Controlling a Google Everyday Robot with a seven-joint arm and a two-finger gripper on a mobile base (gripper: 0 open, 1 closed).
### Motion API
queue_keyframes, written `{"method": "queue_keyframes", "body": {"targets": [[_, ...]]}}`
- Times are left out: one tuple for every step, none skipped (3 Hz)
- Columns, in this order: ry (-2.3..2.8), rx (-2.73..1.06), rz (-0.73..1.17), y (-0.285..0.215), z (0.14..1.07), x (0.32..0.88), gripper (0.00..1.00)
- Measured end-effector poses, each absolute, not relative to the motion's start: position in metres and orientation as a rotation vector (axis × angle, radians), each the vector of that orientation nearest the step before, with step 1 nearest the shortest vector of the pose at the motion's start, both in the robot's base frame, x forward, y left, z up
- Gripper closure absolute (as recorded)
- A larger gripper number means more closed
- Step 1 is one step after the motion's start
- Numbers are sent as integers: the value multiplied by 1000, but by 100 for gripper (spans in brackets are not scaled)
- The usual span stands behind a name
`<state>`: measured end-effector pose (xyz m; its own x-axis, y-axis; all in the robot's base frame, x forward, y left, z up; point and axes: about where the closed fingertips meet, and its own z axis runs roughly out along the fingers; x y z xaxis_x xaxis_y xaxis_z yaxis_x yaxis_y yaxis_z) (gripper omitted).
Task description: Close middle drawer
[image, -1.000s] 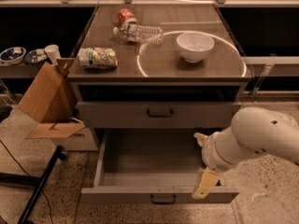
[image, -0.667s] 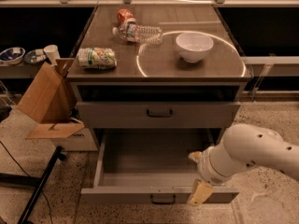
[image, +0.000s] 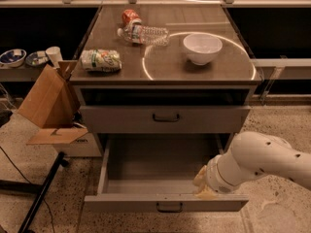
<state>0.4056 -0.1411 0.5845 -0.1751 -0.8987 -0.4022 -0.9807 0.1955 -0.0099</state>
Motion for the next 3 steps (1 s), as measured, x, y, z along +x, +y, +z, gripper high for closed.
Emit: {"method": "queue_keyframes", "body": {"targets": [[2158, -1774, 361, -141, 584, 406, 96], [2158, -1774, 361, -141, 584, 406, 100], [2172, -1764, 417, -143, 561, 413, 100]]}}
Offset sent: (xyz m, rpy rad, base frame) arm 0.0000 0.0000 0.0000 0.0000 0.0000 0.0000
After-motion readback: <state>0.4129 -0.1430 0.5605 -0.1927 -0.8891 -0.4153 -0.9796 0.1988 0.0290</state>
